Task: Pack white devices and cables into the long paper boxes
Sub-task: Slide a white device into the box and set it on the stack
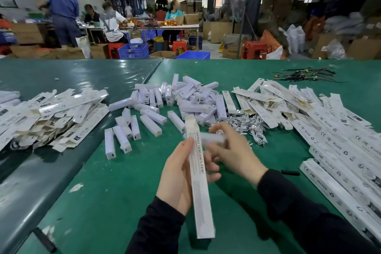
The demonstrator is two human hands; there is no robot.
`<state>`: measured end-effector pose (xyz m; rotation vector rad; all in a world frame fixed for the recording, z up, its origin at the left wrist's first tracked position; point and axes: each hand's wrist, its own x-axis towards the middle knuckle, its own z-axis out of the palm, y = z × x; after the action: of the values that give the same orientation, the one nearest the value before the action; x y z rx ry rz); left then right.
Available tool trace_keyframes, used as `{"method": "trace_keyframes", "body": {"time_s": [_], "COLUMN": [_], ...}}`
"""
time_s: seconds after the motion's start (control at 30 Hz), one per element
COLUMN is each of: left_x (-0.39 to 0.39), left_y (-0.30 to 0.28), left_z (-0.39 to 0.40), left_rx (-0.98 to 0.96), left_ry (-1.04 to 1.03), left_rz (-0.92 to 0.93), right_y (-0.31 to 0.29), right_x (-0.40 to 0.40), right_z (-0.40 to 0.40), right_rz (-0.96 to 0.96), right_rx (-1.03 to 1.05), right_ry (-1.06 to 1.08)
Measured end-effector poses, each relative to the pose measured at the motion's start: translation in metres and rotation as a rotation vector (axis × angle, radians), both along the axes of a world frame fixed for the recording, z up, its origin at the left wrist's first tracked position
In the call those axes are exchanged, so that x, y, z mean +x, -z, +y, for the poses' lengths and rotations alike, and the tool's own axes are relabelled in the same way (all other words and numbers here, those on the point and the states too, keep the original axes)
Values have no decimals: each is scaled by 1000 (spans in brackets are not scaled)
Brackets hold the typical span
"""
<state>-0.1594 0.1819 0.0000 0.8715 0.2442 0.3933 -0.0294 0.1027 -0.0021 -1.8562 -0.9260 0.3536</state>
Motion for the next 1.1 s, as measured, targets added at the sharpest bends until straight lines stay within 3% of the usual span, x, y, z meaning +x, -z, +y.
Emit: {"method": "trace_keyframes", "body": {"time_s": [0.1, 0.17, 0.23, 0.3, 0.53, 0.7, 0.83, 0.93, 1.1], "left_x": [2, 4, 6, 7, 9, 10, 9, 6, 8], "left_y": [5, 7, 9, 10, 13, 11, 8, 7, 7], "left_z": [-4, -9, -13, -17, -28, -31, -30, -27, -27], "left_rx": [43, 13, 5, 43, 243, 332, 110, -45, -5], "left_ry": [58, 124, 174, 197, 208, 149, 210, 277, 216], "left_rz": [39, 57, 76, 92, 144, 205, 201, 144, 167], "right_y": [-3, -6, -6, -6, -13, -11, -9, -11, -18], "right_x": [10, 13, 10, 8, 0, 0, -1, 1, 9], "right_z": [-46, -74, -93, -104, -105, -108, -107, -109, -114], "right_rz": [264, 551, 850, 1006, 983, 931, 846, 885, 805], "right_rx": [175, 329, 459, 461, 402, 336, 302, 345, 433], "right_ry": [139, 206, 202, 172, -91, -55, 18, 28, 179]}}
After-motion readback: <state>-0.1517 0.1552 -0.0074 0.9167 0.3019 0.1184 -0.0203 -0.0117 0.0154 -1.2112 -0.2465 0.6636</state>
